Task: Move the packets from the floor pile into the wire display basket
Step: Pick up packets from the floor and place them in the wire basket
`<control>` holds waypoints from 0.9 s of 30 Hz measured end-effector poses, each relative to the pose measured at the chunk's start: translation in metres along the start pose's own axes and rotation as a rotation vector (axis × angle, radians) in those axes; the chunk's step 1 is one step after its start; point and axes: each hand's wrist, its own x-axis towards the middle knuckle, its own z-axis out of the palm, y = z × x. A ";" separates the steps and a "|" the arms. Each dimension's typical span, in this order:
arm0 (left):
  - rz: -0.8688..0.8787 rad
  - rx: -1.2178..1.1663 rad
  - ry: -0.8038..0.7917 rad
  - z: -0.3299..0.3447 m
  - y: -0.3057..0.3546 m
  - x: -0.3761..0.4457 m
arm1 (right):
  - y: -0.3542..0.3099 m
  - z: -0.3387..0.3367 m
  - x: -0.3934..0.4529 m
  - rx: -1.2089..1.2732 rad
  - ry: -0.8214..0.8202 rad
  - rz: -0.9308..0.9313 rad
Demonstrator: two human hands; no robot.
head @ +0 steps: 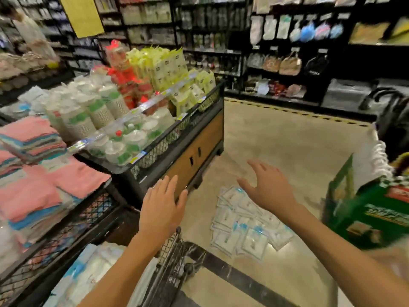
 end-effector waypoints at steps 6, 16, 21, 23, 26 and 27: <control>0.042 -0.034 -0.045 0.035 0.059 0.057 | 0.081 -0.009 0.028 0.009 0.016 0.101; 0.082 -0.092 -0.140 0.098 0.138 0.135 | 0.200 -0.005 0.076 0.002 -0.018 0.271; 0.128 -0.061 -0.199 0.128 0.149 0.187 | 0.235 0.021 0.104 -0.027 -0.056 0.357; 0.148 -0.053 -0.223 0.142 0.152 0.213 | 0.244 0.034 0.115 -0.036 -0.041 0.396; 0.191 -0.015 -0.268 0.171 0.150 0.260 | 0.253 0.055 0.140 -0.047 -0.052 0.465; 0.202 -0.011 -0.288 0.181 0.147 0.276 | 0.255 0.062 0.150 -0.051 -0.060 0.480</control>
